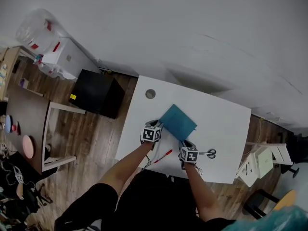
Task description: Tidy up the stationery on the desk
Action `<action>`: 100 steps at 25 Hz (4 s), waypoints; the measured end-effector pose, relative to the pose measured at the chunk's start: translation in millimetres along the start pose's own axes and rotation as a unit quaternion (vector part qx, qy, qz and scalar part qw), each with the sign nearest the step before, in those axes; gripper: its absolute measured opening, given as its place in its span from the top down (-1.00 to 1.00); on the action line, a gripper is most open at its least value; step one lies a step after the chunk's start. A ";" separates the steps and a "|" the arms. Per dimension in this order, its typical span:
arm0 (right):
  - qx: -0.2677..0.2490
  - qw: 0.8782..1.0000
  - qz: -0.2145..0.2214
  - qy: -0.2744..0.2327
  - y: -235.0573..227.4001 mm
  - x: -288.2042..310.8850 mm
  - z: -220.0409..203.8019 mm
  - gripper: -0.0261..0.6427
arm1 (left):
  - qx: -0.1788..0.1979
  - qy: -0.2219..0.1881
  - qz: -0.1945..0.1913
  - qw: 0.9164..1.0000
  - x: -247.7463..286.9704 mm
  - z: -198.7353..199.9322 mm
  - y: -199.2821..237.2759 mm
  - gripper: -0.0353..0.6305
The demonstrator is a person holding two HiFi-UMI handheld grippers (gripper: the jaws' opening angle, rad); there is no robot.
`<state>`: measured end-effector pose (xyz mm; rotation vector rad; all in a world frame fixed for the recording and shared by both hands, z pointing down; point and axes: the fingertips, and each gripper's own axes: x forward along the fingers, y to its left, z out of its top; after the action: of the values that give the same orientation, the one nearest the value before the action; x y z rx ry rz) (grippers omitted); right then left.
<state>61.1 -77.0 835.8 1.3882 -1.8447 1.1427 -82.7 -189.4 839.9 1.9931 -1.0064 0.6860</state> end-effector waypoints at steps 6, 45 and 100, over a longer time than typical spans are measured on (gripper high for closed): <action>-0.049 0.997 0.057 0.024 62.2 15.7 -5.5 0.52 | -0.025 -0.006 0.005 1.000 -19.5 -12.3 19.8 0.48; -0.063 0.996 0.065 0.026 -2.1 22.7 42.5 0.52 | -0.049 0.035 -0.025 0.998 -11.0 -47.5 -26.7 0.76; -0.073 0.992 0.099 -0.027 89.5 -42.1 -11.8 0.52 | -0.032 -0.024 0.011 0.999 -127.7 -99.1 42.5 0.82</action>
<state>-11.7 -37.7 780.2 1.1866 -2.0973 1.0491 -198.3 -70.9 817.2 1.9527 -1.0683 0.6126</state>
